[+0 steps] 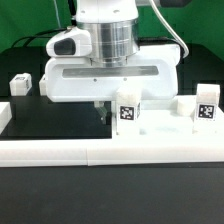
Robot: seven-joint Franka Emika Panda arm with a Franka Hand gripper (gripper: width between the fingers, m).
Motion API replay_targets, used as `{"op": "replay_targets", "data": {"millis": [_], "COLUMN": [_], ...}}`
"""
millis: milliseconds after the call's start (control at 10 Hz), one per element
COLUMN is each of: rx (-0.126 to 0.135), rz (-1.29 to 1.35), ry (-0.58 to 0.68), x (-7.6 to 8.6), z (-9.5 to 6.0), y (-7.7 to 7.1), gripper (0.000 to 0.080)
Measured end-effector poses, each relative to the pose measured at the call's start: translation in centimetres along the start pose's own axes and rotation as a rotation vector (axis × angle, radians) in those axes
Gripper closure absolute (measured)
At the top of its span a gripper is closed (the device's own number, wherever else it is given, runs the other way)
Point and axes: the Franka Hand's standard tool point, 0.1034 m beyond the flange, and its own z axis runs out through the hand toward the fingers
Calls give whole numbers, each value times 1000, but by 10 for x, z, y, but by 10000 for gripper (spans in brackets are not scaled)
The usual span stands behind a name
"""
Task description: Assemble square table
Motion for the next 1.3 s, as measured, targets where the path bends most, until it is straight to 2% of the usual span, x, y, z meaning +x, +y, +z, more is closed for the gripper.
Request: {"op": "replay_targets", "data": {"millis": [700,1000,1200,1300], "rx": [1,-6,-6,-11], "rz": [-52,-146,-326,-368], "ry": [1,-14,-11,-13], "x": [-2,-33,-32,-32], "z": [0,0,-1,-1], "y": [3,29,45,45], "gripper": [734,737,737,737]}}
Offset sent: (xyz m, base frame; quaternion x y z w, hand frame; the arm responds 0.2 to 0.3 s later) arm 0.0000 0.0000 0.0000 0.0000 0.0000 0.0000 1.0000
